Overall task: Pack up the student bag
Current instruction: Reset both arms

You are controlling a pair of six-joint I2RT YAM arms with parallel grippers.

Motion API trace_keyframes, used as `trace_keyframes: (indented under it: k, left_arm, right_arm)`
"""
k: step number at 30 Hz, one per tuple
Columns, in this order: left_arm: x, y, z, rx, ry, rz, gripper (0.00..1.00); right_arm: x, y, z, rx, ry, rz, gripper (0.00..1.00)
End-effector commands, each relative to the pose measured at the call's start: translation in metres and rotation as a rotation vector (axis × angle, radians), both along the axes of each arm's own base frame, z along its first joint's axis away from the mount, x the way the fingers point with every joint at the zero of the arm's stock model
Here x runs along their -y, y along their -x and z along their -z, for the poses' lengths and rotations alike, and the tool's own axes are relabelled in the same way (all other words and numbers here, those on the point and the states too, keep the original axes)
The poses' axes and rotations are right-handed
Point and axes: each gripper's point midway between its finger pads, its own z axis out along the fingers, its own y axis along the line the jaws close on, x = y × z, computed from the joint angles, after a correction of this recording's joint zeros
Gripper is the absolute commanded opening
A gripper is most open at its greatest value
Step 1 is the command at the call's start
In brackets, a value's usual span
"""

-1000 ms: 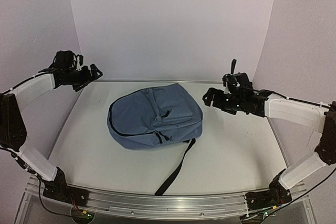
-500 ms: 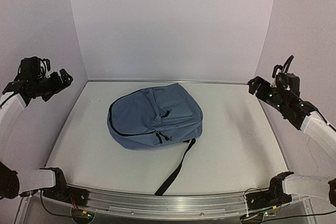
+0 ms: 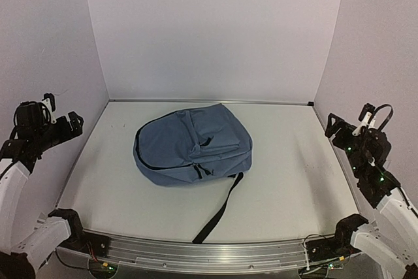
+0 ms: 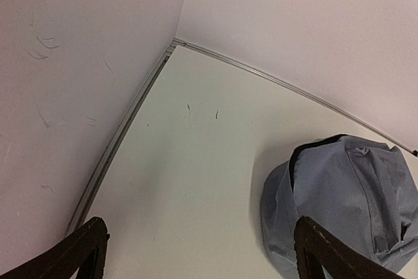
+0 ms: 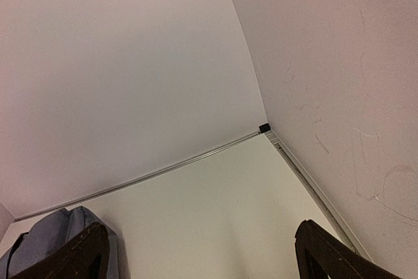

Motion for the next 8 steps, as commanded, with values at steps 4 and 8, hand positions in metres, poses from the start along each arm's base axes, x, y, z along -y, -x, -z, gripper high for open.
trace_keyframes:
  k: [4,8]
  left_arm:
    - [-0.0013,-0.0041,-0.0133,0.048,-0.017,-0.002,1.0]
    - [-0.0035,-0.0037,-0.0137,0.049,-0.004,-0.022,1.0]
  right_arm:
    - [0.0024,-0.0007,-0.0118,0.044,0.012,0.016,0.98]
    - [0.0015,-0.0009,-0.0107,0.042,0.013,0.012,0.98]
